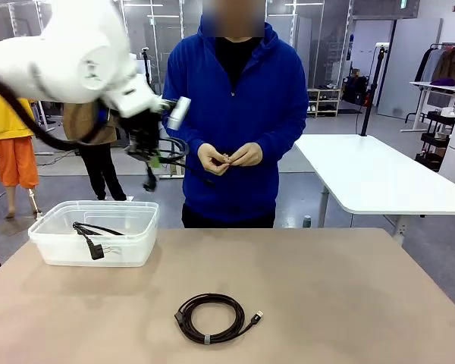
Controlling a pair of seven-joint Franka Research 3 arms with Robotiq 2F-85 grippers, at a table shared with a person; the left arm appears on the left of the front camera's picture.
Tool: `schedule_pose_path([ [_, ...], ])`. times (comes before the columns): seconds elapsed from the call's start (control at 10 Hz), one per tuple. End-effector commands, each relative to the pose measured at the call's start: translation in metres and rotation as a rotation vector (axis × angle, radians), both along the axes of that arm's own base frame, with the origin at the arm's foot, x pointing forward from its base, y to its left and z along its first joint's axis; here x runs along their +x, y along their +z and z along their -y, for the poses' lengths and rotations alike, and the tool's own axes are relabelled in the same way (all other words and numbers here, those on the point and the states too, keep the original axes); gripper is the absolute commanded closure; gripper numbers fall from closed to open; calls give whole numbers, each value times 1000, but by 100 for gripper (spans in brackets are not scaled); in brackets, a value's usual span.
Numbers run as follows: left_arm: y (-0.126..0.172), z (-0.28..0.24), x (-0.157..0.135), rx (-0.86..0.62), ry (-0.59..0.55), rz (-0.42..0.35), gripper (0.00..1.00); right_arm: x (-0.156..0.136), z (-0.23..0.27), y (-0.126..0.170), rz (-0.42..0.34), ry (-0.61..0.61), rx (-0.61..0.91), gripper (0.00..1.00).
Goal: Organize and store the cables.
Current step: Place the Power Cable into the Organizing box.
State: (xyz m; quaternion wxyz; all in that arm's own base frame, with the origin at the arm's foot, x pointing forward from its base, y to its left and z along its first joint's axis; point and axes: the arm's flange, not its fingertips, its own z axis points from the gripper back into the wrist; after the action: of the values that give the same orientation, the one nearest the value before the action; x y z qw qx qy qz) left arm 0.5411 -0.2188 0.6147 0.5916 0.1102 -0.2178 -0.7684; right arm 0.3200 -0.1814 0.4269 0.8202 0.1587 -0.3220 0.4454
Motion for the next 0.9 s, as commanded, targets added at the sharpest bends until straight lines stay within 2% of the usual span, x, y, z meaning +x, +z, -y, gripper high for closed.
schedule_pose_path([
  [0.0, -18, -70, -17, -72, -29, 13, 82, -1, -1, 1, 5, -1, 10, 0],
  [0.2, -25, -123, -17, -4, 73, 20, 82, -1, -1, 1, 5, -1, 10, 0],
  [0.5, -37, -158, -26, -2, 148, 16, 82, -1, -1, 1, 5, -1, 10, 0],
  [0.8, -60, -175, -11, -5, 241, -59, 82, -1, -1, 1, 5, -1, 10, 0],
])
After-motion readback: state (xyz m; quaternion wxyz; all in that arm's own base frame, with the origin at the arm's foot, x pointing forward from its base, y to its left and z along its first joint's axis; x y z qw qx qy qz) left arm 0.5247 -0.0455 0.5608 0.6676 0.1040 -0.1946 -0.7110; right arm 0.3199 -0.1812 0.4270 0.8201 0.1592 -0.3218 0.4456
